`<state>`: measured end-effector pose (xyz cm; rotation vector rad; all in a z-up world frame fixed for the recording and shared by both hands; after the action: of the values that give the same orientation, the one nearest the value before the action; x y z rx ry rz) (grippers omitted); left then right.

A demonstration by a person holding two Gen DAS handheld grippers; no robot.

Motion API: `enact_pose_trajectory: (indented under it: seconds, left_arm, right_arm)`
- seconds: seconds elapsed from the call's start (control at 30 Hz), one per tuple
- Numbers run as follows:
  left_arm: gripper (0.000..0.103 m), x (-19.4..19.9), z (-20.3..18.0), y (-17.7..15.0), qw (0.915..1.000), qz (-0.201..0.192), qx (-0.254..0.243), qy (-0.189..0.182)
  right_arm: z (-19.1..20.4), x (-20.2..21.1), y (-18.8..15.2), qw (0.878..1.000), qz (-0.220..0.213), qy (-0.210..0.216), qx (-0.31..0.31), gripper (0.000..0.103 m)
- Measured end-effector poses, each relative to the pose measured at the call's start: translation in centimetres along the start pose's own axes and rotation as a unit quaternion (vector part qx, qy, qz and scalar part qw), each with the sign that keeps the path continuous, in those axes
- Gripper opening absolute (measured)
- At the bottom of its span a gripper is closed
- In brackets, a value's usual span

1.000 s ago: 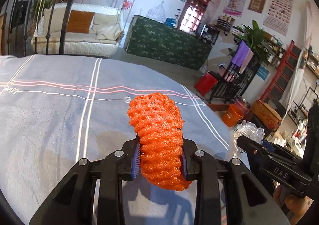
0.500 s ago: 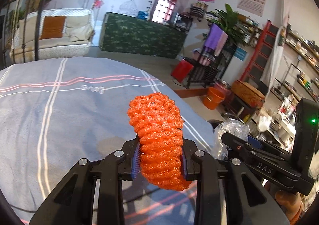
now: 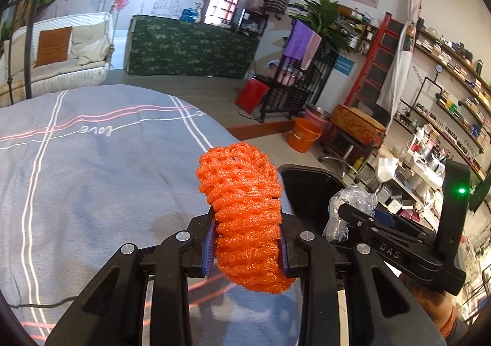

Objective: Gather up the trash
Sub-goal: 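Carry the plastic bag into the black bin and open the right tool while left holds orange net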

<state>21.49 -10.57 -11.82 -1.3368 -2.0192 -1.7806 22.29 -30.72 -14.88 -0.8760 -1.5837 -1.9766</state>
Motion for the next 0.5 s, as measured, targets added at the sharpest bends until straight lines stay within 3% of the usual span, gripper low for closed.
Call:
enact_pose_trajectory:
  seconds: [0.3,0.37,0.5]
  left_arm:
    - [0.03,-1.5,-2.6,-0.5,0.9992,0.022,-0.017,-0.029]
    - [0.03,-1.8,-3.4,-0.8,0.9987,0.029,-0.023,-0.034]
    - [0.03,-2.7,-4.6,-1.5,0.9974,0.044,-0.036,-0.045]
  right_arm:
    - [-6.0,-2.8,-1.4,0.997,0.021,-0.064,-0.037,0.052]
    - [-6.7,-3.4,-1.8,0.996,0.029,-0.066,-0.045,0.056]
    - [-7.8,-3.8,-2.4,0.995,0.028,-0.075,-0.065,0.079]
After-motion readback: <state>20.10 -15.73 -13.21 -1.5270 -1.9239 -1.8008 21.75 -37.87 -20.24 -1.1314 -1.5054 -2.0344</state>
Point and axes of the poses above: each gripper's, at about its wrist camera, not at the fingertips, and x roughly against the way its jaws point, z to its left, y to its top, the point moved 10 cm from there along -x, roughly the way its jaws point, and after that the axes turned 6 degrees about z, right-handed, at the moved point
